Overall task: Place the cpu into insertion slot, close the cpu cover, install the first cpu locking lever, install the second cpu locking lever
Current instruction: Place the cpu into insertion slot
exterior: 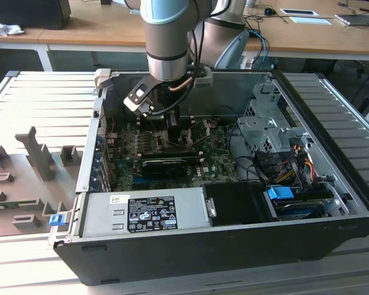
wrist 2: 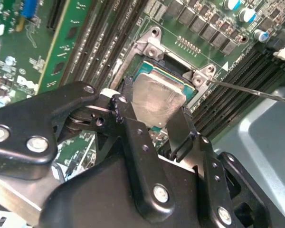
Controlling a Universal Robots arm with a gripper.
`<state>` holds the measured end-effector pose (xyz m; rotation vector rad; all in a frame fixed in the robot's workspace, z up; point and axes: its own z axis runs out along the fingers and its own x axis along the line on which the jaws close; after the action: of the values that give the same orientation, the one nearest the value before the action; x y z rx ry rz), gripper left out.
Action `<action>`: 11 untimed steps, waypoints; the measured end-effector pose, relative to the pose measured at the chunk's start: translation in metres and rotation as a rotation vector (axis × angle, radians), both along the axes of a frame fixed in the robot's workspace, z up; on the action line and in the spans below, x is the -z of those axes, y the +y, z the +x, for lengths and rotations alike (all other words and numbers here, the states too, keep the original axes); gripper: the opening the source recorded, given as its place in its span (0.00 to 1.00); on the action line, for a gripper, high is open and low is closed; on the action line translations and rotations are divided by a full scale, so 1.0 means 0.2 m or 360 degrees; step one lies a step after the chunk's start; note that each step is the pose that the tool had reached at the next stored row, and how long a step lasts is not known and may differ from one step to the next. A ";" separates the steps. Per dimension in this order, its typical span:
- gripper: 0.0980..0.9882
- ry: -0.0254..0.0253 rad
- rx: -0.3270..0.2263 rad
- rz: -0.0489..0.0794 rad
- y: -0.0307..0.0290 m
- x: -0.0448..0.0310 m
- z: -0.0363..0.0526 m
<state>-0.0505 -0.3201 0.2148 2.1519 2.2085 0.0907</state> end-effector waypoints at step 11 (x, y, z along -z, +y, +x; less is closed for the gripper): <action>0.48 -0.00001 0.0052 -0.0005 0.010 0.033 0.009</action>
<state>-0.0486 -0.3180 0.2082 2.1851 2.1713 0.0857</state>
